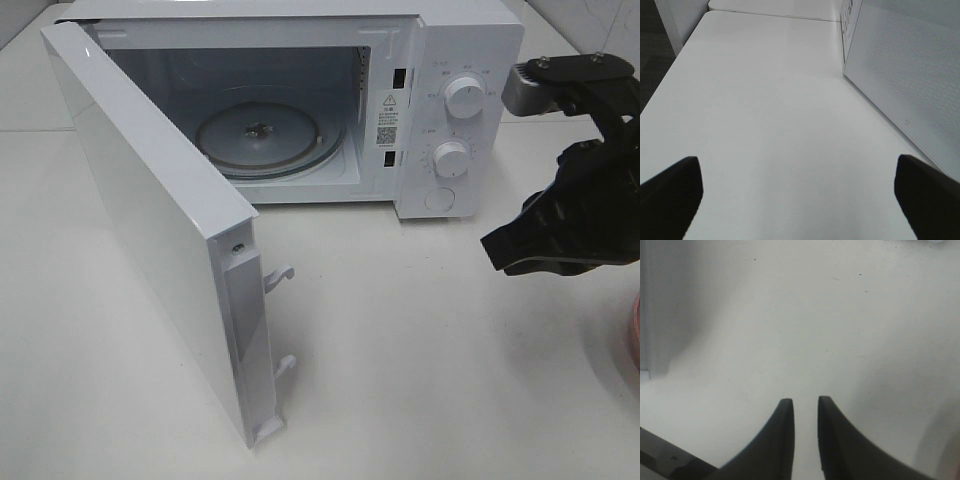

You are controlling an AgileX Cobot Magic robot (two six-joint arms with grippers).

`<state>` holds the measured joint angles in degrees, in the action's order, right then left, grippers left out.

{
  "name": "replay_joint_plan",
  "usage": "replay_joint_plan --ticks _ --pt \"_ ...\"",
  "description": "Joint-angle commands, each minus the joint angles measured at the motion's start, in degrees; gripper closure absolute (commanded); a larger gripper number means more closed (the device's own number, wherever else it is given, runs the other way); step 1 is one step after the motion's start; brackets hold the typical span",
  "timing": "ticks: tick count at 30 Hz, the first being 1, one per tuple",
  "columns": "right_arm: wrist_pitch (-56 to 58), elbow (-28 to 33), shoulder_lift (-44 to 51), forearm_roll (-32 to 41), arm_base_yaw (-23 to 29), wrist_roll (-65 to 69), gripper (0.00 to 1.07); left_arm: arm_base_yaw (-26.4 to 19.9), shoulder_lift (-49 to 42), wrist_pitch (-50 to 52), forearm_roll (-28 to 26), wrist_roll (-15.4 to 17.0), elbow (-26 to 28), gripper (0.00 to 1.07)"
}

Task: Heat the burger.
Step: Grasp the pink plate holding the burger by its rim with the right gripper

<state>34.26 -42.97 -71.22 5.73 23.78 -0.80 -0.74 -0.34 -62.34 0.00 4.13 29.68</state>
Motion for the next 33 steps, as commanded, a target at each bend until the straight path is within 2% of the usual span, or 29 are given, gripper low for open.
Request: replay_joint_plan --ticks 1,2,4,5,6,7,8,9,10,11,12,13,14,16,20,26,27,33 --pt "3.78 -1.78 0.57 -5.73 -0.23 2.41 0.83 0.11 -0.74 0.97 0.0 0.0 0.06 0.1" --pt "4.64 -2.01 0.57 -8.54 -0.23 4.13 0.79 0.11 -0.74 0.97 0.0 0.0 0.06 0.1" --pt "5.04 -2.06 0.57 -9.51 -0.23 4.87 0.77 0.11 -0.74 0.97 0.0 0.0 0.06 0.1" --pt "5.61 -2.06 0.57 -11.92 -0.23 6.19 0.69 0.11 -0.74 0.97 0.0 0.0 0.06 0.1" --pt "5.61 -2.06 0.57 -11.92 -0.23 6.19 0.69 0.11 -0.74 0.97 0.0 0.0 0.06 0.1" --pt "5.96 -2.06 0.57 -12.72 -0.23 6.25 0.63 0.11 -0.74 0.97 0.0 0.0 0.06 0.1" --pt "6.76 -2.06 0.57 -13.75 -0.23 6.02 0.51 0.11 -0.74 0.97 0.0 0.0 0.06 0.1" --pt "6.76 -2.06 0.57 -13.75 -0.23 6.02 0.51 0.11 -0.74 0.97 0.0 0.0 0.06 0.1" --pt "6.99 -2.06 0.57 -14.5 -0.23 5.9 0.36 0.11 -0.74 0.97 0.0 0.0 0.06 0.1" --pt "6.99 -2.06 0.57 -14.5 -0.23 5.9 0.36 0.11 -0.74 0.97 0.0 0.0 0.06 0.1" --pt "6.99 -2.06 0.57 -14.78 -0.23 5.96 0.29 0.11 -0.74 0.97 0.0 0.0 0.06 0.1" --pt "7.22 -2.06 0.57 -15.13 -0.23 5.96 0.17 0.11 -0.74 0.97 0.0 0.0 0.06 0.1" --pt "7.45 -2.06 0.57 -15.18 -0.23 5.96 0.13 0.11 -0.74 0.97 0.0 0.0 0.06 0.1" --pt "8.25 -2.06 0.57 -15.18 -0.4 5.96 0.1 0.11 -0.74 0.97 0.0 0.0 0.06 0.1" --pt "9.8 -2.06 0.57 -15.18 -2.18 5.96 0.11 0.11 -0.74 0.97 0.0 0.0 0.06 0.1" --pt "12.32 -1.78 0.57 -16.33 -7.79 4.87 0.13 0.11 -0.74 0.97 0.0 0.0 0.06 0.1" --pt "12.72 -0.97 0.52 -17.19 -9.85 4.87 0.13 0.11 -0.74 0.97 0.0 0.0 0.06 0.1" --pt "12.72 1.6 0.4 -18.39 -14.55 4.87 0.15 0.11 -0.74 0.97 0.0 0.0 0.06 0.1"
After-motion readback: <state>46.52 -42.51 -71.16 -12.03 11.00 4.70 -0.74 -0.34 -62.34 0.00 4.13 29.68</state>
